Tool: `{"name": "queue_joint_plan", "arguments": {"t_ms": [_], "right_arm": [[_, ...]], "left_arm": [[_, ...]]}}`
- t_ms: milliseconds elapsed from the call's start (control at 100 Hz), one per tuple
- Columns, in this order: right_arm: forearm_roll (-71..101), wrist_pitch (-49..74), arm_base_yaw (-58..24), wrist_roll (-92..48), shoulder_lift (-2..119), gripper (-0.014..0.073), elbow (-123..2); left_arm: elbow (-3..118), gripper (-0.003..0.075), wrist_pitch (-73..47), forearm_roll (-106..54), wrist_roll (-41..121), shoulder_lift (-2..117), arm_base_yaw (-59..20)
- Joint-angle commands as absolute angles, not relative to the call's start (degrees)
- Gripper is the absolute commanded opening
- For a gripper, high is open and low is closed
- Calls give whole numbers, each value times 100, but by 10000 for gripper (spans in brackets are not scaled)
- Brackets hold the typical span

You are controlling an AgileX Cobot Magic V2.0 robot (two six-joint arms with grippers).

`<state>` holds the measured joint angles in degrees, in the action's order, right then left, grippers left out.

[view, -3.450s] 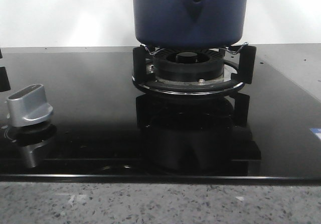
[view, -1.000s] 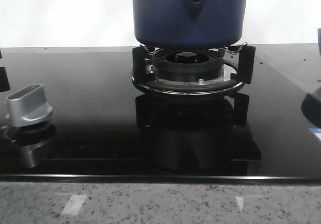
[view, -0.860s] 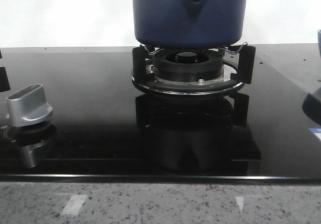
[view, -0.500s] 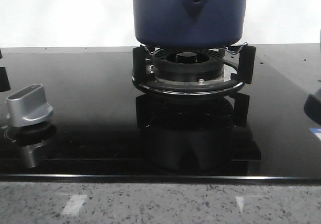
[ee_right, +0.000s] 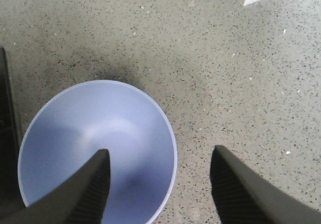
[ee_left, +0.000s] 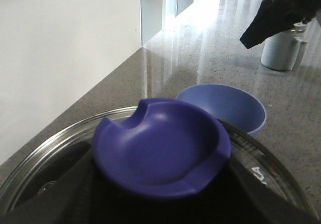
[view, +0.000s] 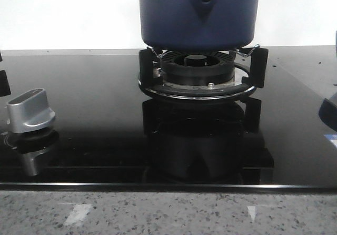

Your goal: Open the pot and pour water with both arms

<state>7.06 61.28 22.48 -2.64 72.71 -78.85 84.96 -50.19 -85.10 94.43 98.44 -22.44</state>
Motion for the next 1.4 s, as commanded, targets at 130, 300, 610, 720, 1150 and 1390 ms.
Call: {"name": "queue_joint_plan", "arguments": {"t_ms": [130,300,610,720,1150,1390], "right_arm": [[810,5908,2274,-271,7080,395,-8082],[844,5872,2274,-271,7080,395,-8082],[916,5821,2274,-271,7080,395,-8082],[916,5821,2274,-271,7080,395,-8082],[916,5809,2274,-271,7080,395,-8082],[919,5809,2274,-271,7080,395,-8082]], "left_arm": [[8681,171,-4899,-9025,9586,9771,-2298],[8681,171,-4854,-9047,9597,9844,-2298],[8681,171,-4791,-9394,9877,9849,-2308],[8681,171,-4788,-9380,9877,9897,-2308],[8681,171,-5003,-9418,9877,10026,-2308],[8681,171,-5149,-9418,9877,10026,-2308]]}}
